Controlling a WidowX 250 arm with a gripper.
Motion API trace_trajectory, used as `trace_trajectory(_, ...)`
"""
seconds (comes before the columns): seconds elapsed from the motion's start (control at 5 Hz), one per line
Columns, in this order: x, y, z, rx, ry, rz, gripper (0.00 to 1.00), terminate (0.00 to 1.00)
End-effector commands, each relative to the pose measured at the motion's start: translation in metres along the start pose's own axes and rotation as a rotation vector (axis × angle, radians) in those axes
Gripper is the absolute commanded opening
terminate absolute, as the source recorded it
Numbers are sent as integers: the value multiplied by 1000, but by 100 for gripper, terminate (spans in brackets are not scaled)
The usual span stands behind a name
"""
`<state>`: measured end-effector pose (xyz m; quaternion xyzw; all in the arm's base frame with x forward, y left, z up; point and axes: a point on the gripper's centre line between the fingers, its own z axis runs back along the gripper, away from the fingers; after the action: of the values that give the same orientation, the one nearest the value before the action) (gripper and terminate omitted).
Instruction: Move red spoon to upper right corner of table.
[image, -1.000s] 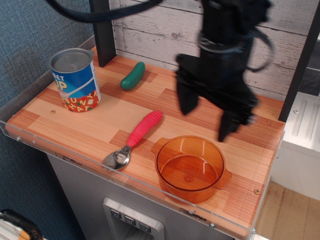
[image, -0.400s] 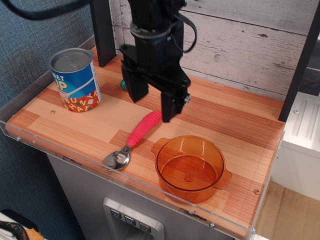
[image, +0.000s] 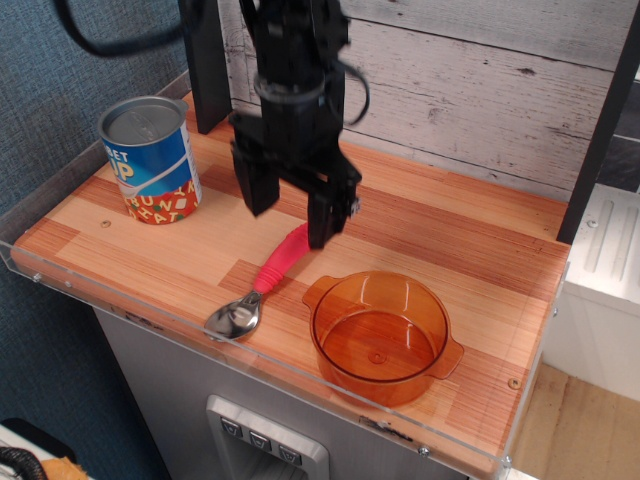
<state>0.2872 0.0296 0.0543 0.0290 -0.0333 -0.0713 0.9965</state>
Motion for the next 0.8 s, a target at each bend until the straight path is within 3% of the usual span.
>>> trace_trajectory(0.0, 11, 7, -19, 48, -41, 14, 100, 0)
trace_trajectory(0.6, 7, 12, -43, 48, -1, 22, 100, 0)
